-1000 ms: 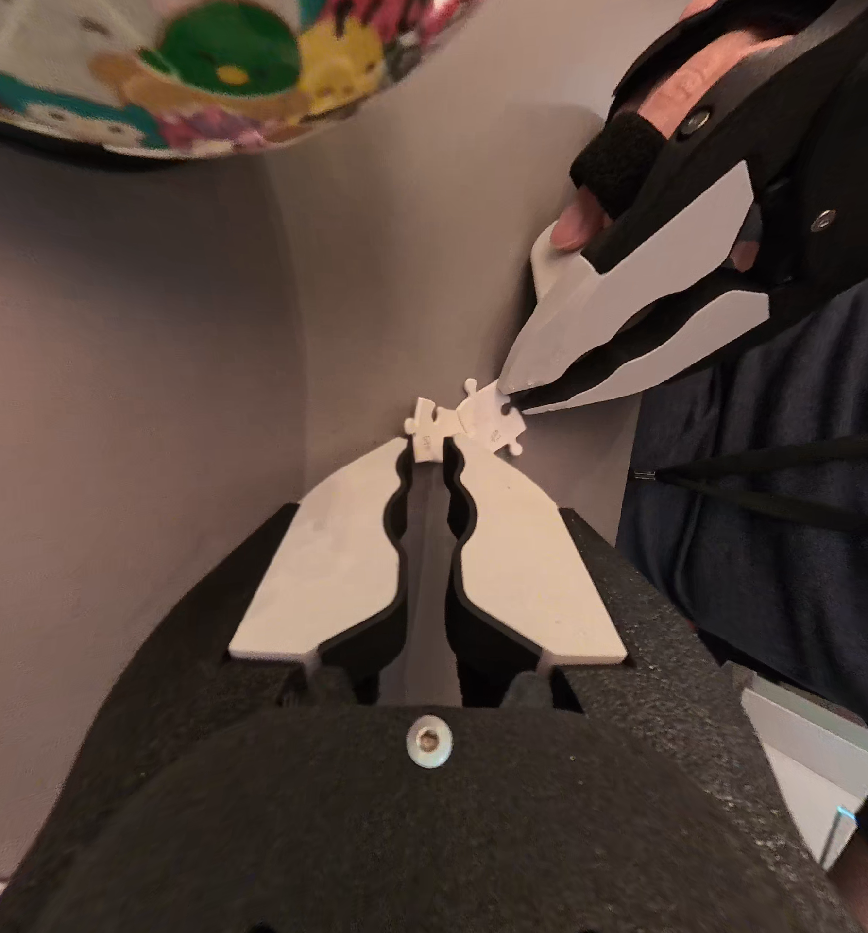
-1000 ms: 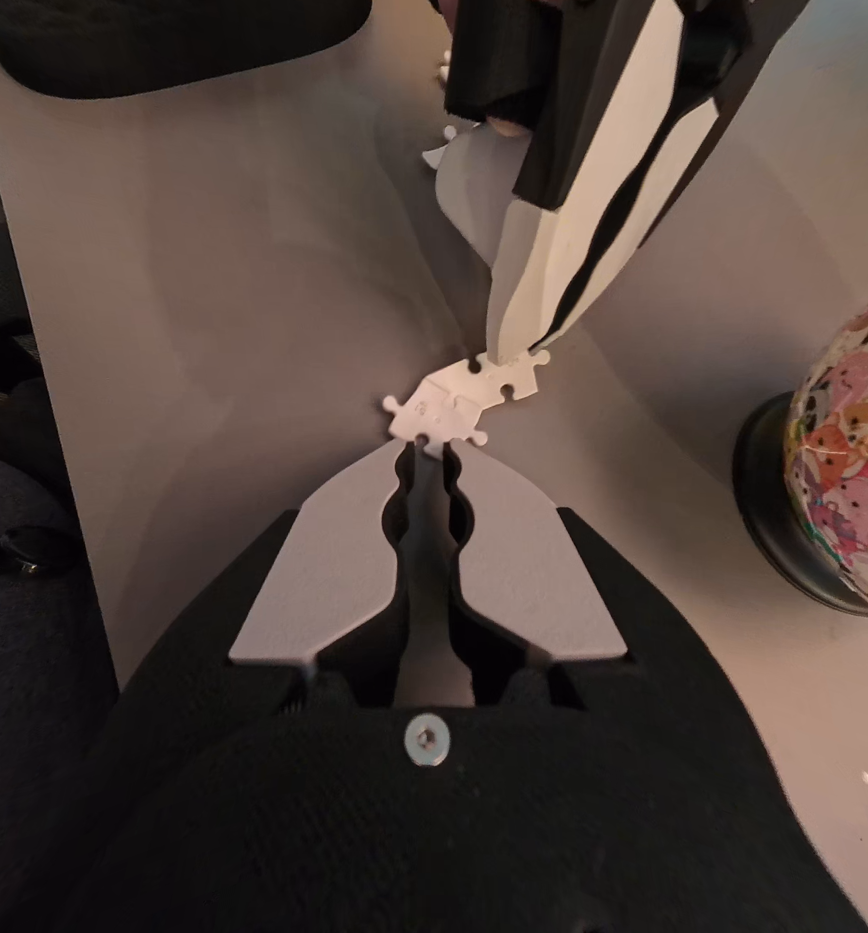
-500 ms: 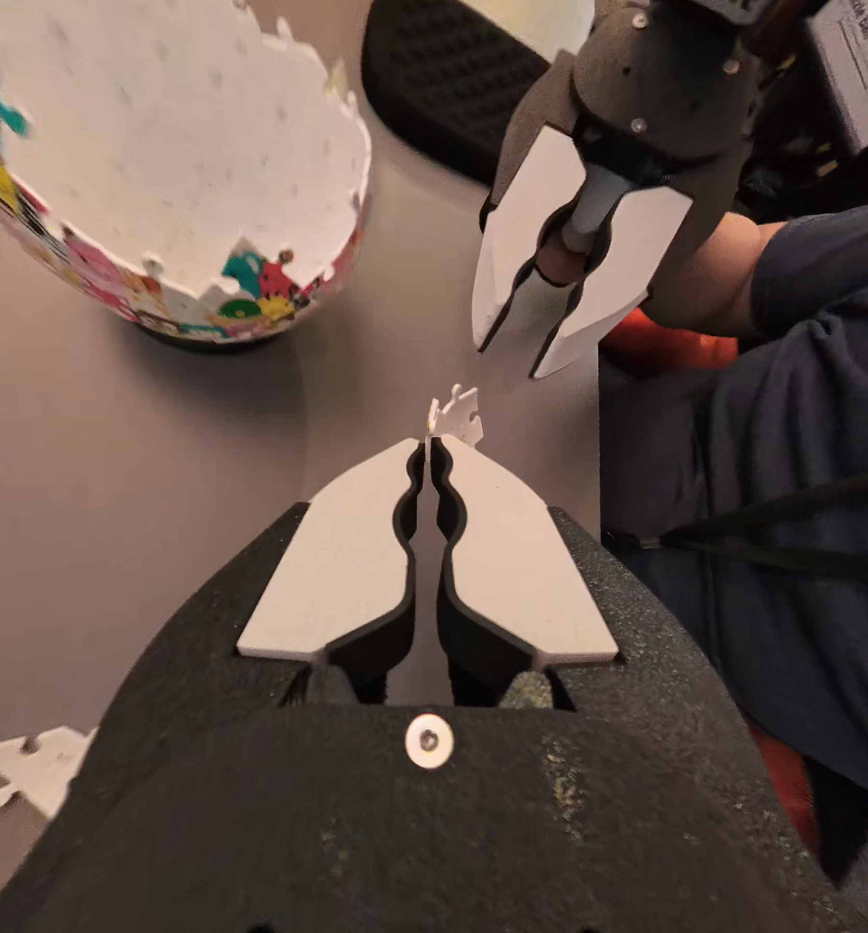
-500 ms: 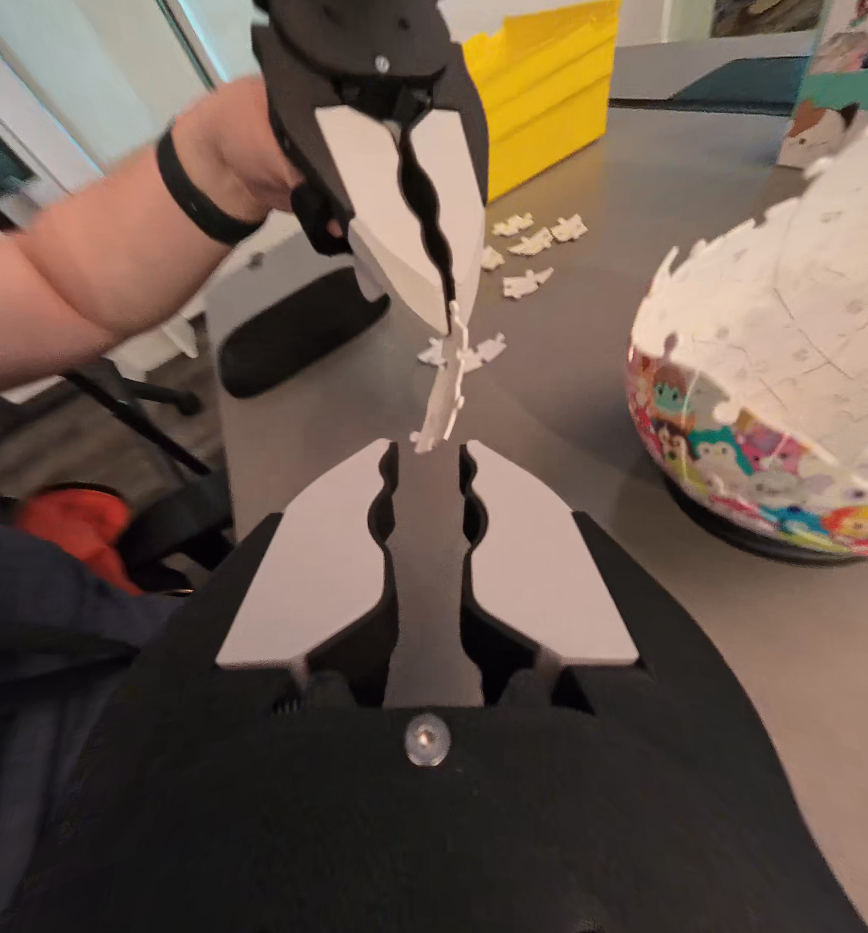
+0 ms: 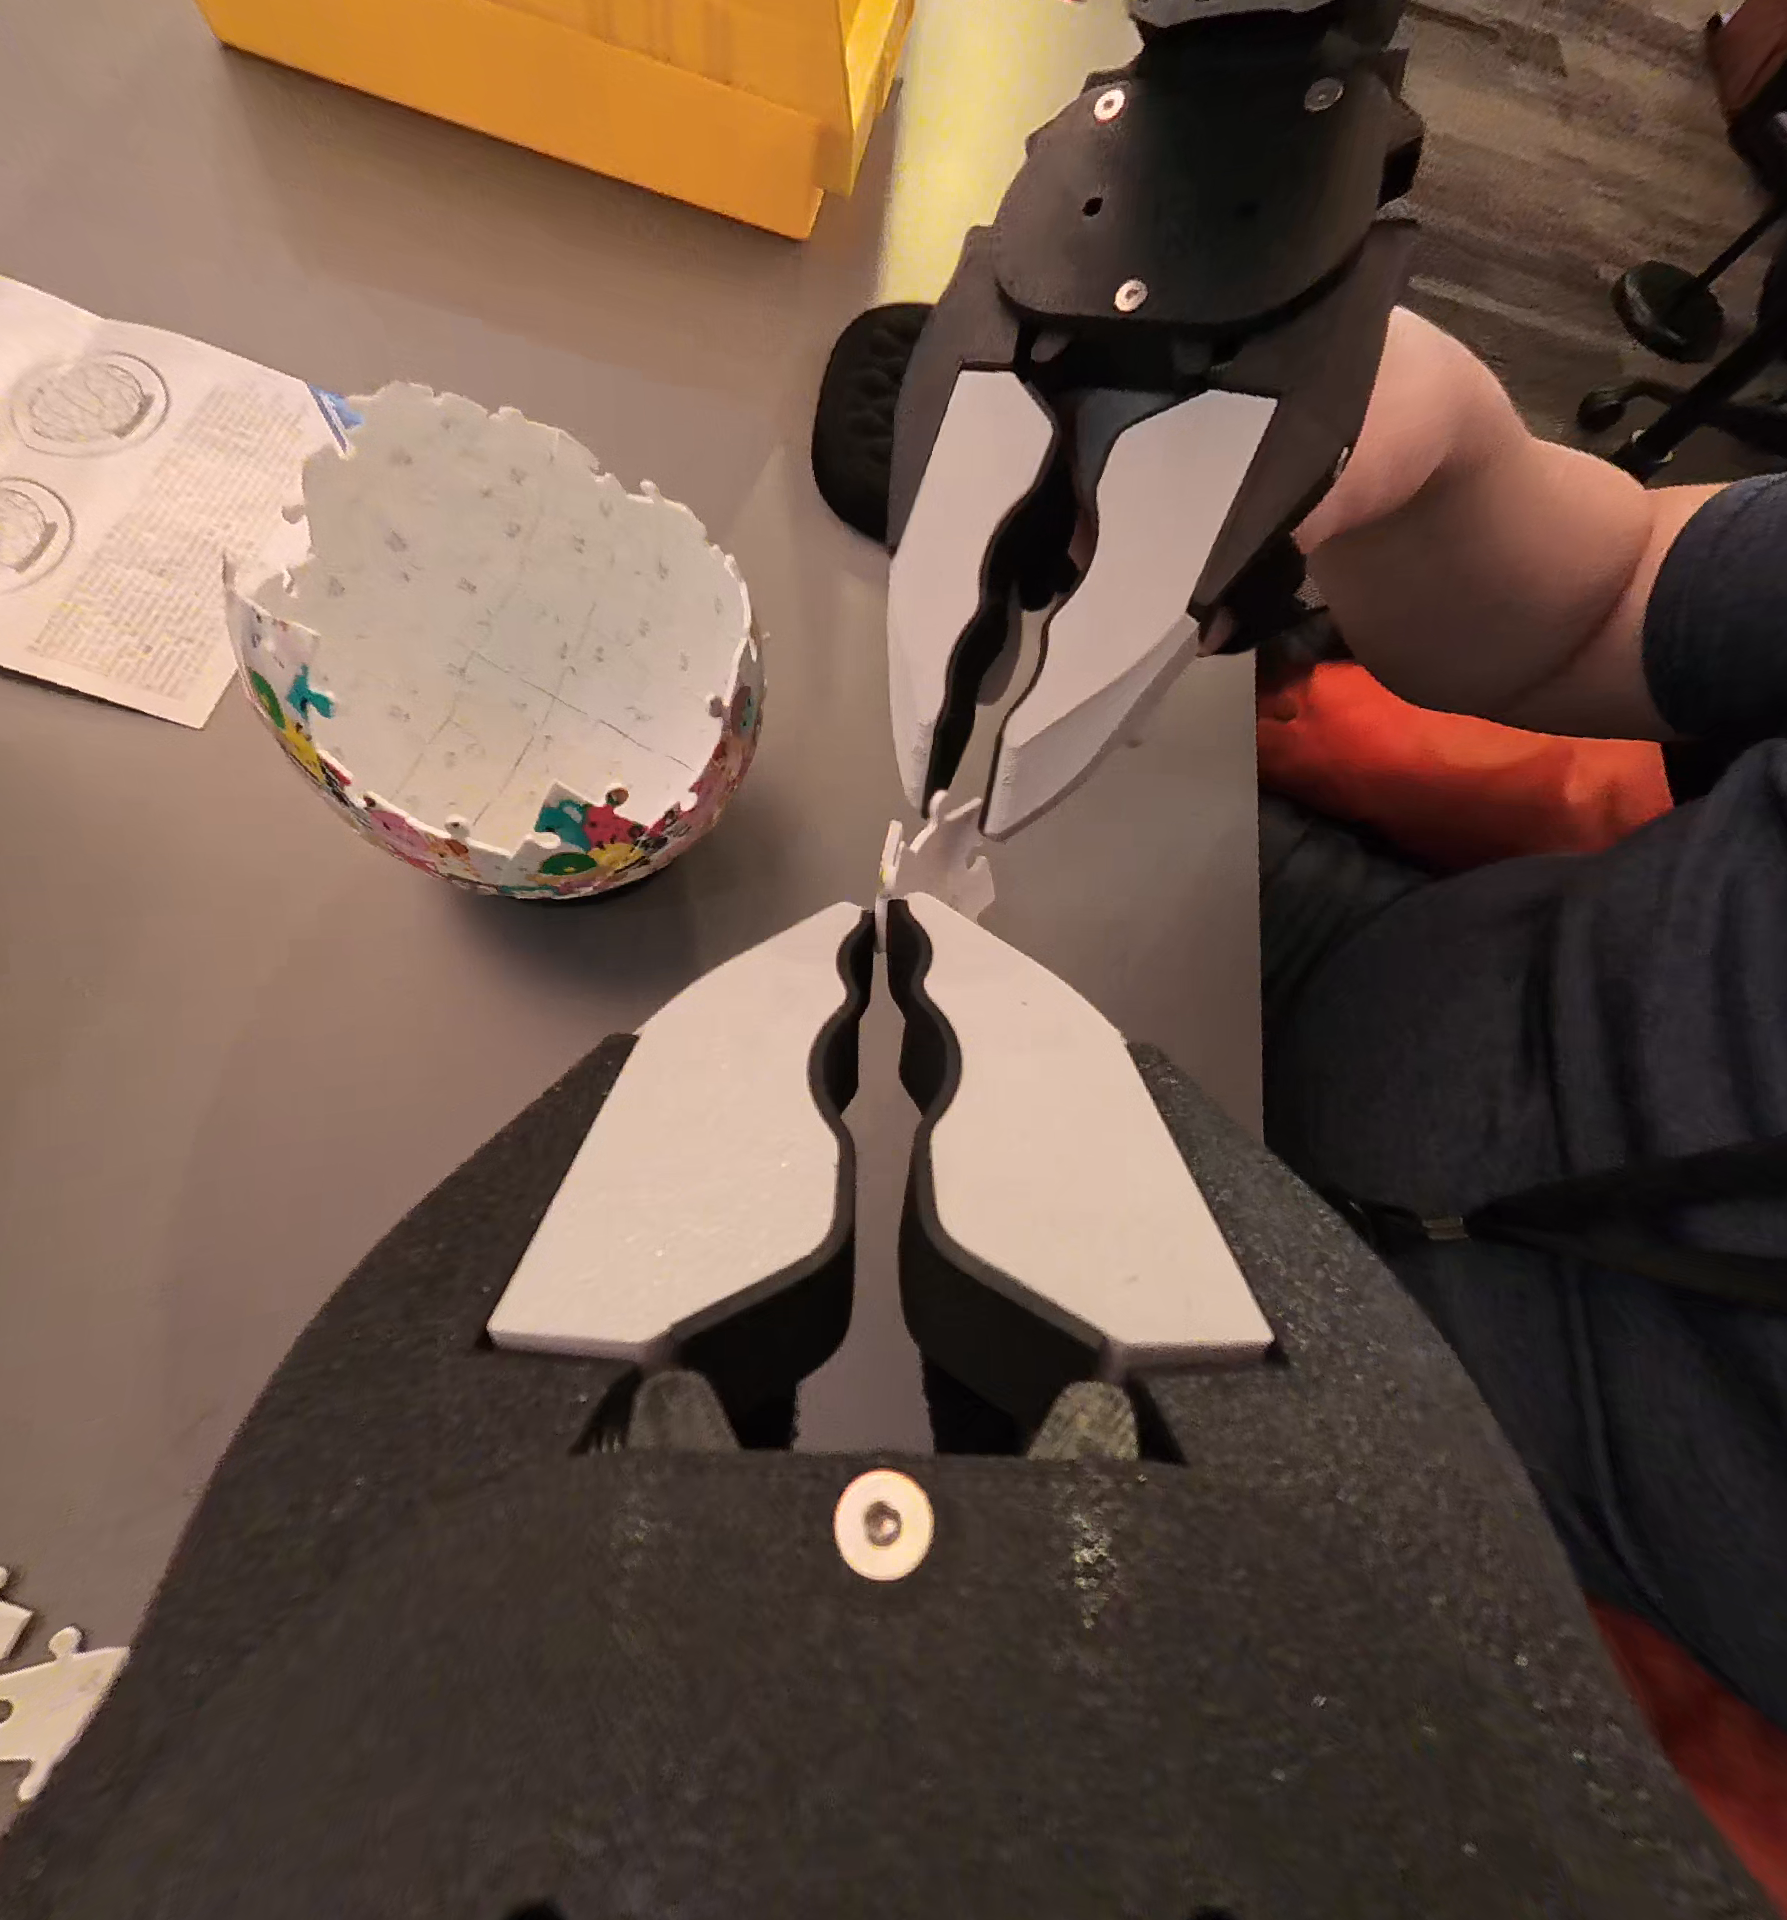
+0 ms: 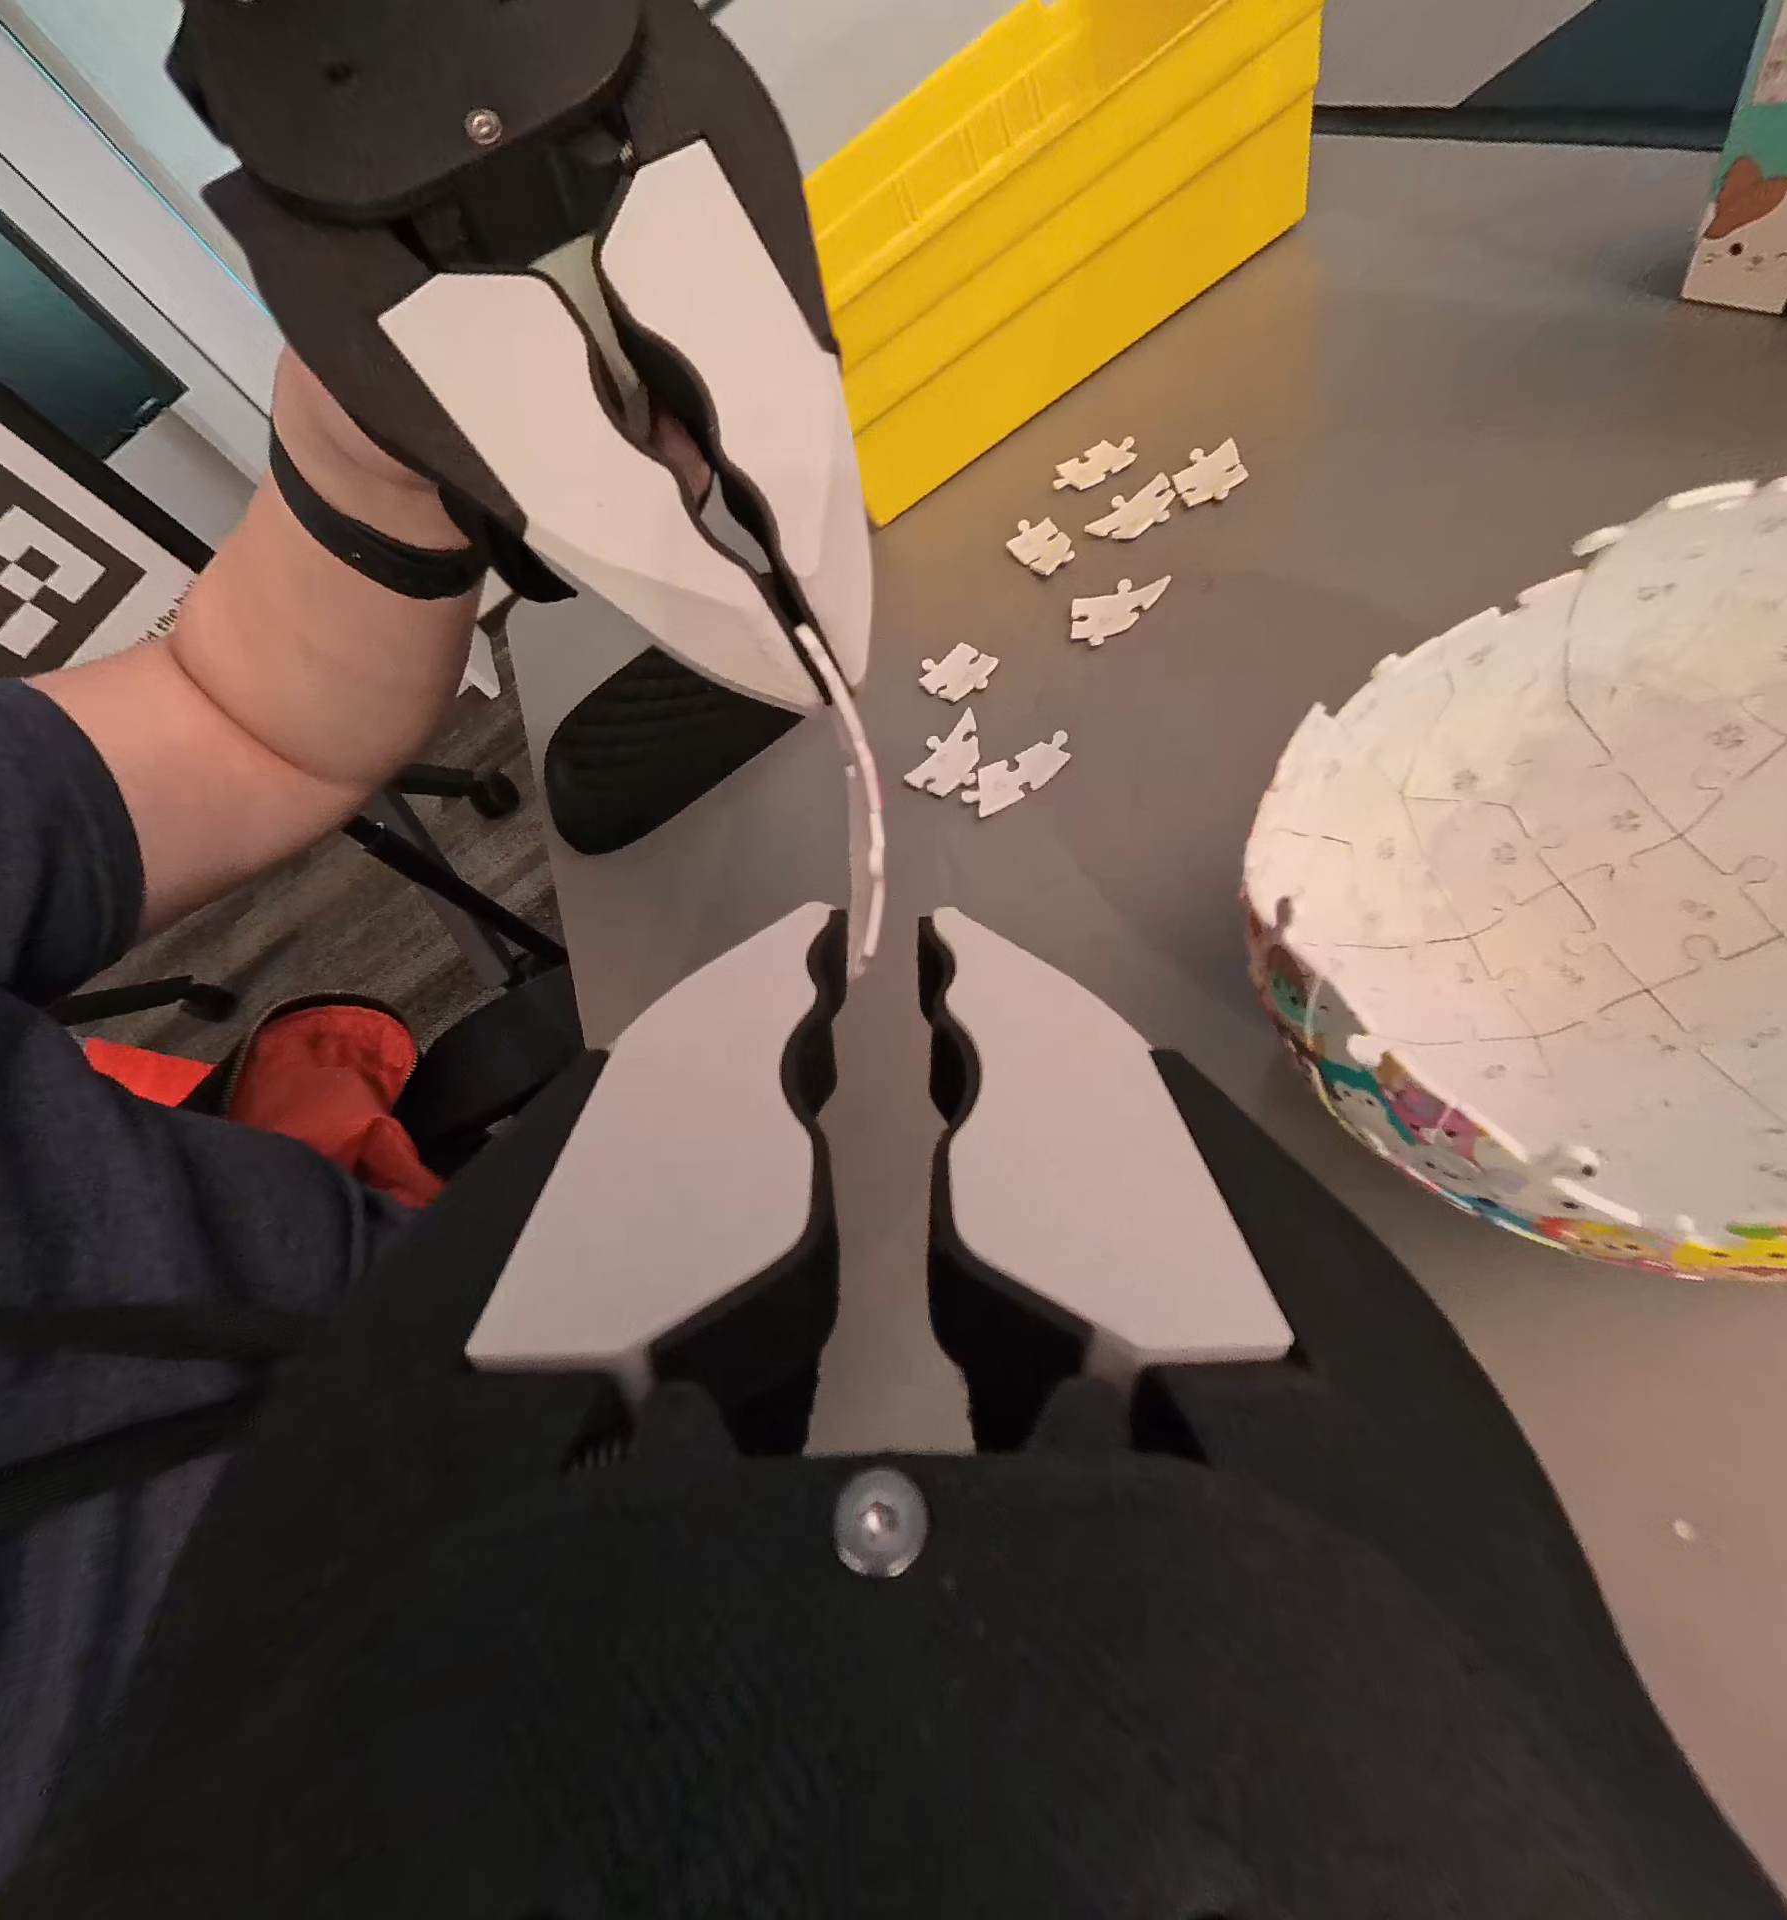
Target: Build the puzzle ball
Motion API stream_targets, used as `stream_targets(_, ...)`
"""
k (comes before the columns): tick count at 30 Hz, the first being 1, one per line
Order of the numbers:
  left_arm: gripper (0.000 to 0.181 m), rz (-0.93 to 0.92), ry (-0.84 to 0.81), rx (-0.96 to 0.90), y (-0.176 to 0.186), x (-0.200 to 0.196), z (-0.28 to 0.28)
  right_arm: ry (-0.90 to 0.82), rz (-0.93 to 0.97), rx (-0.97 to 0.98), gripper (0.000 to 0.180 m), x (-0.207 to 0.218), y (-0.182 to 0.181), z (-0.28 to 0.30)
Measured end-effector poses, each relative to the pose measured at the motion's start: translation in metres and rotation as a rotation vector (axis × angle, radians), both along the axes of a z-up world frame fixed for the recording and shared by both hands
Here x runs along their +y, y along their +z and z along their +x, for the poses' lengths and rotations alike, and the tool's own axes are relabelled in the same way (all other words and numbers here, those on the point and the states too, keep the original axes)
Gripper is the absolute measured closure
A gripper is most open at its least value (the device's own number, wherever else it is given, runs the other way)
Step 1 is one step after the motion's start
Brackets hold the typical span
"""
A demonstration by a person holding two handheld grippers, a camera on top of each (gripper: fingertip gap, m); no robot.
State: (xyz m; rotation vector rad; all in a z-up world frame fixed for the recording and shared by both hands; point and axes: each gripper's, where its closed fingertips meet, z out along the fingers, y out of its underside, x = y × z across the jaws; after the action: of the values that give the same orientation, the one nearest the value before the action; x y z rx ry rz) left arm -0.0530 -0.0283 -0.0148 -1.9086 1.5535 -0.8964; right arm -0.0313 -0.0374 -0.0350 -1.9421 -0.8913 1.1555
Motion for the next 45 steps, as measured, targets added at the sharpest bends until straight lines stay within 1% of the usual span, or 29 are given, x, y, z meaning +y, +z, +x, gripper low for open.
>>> stream_targets(2, 0.179, 0.009, 0.006, -0.009, 0.003, 0.000, 0.002, 0.008, -0.013, 0.010, 0.170, 0.000, 0.002, 0.001)
stream_targets(4, 0.179, 0.016, 0.013, -0.023, 0.006, 0.001, 0.004, 0.021, -0.035, -0.002, 0.170, -0.001, 0.000, 0.002)
stream_targets(6, 0.179, 0.022, 0.020, -0.036, 0.009, 0.002, 0.005, 0.033, -0.033, 0.005, 0.176, -0.002, 0.002, 0.002)
stream_targets(11, 0.178, 0.017, 0.019, -0.039, 0.010, 0.001, 0.007, 0.021, -0.014, -0.034, 0.177, 0.001, 0.001, 0.004)
stream_targets(12, 0.172, 0.012, 0.025, -0.038, 0.010, 0.001, 0.008, 0.014, -0.006, -0.042, 0.177, 0.001, 0.001, 0.005)
stream_targets(13, 0.161, 0.016, 0.037, -0.040, 0.010, 0.002, 0.009, 0.014, -0.007, -0.049, 0.177, 0.001, 0.000, 0.006)
stream_targets(15, 0.150, 0.035, 0.057, -0.047, 0.012, 0.006, 0.009, 0.004, -0.006, -0.053, 0.177, 0.003, 0.000, 0.009)
stream_targets(23, 0.145, 0.057, 0.114, -0.146, 0.027, 0.015, -0.001, -0.066, 0.046, -0.099, 0.177, 0.015, 0.003, 0.031)
stream_targets(27, 0.144, 0.072, 0.149, -0.153, 0.023, 0.022, -0.010, -0.129, 0.070, -0.113, 0.177, 0.032, 0.013, 0.055)
stream_targets(31, 0.144, 0.129, 0.207, -0.154, 0.018, 0.037, -0.018, -0.203, 0.160, -0.227, 0.177, 0.057, 0.029, 0.087)
stream_targets(34, 0.142, 0.170, 0.251, -0.203, 0.022, 0.052, -0.019, -0.214, 0.217, -0.323, 0.177, 0.074, 0.047, 0.102)
stream_targets(35, 0.141, 0.176, 0.262, -0.231, 0.026, 0.056, -0.018, -0.206, 0.224, -0.353, 0.177, 0.078, 0.051, 0.105)
stream_targets(37, 0.131, 0.179, 0.274, -0.281, 0.031, 0.064, -0.014, -0.184, 0.234, -0.406, 0.177, 0.087, 0.058, 0.106)
stream_targets(39, 0.125, 0.171, 0.287, -0.317, 0.034, 0.072, -0.012, -0.150, 0.229, -0.449, 0.177, 0.094, 0.061, 0.104)
stream_targets(42, 0.123, 0.166, 0.291, -0.341, 0.031, 0.082, -0.010, -0.080, 0.216, -0.532, 0.177, 0.100, 0.060, 0.099)
stream_targets(45, 0.122, 0.180, 0.301, -0.333, 0.028, 0.096, -0.010, -0.028, 0.222, -0.689, 0.176, 0.109, 0.052, 0.101)
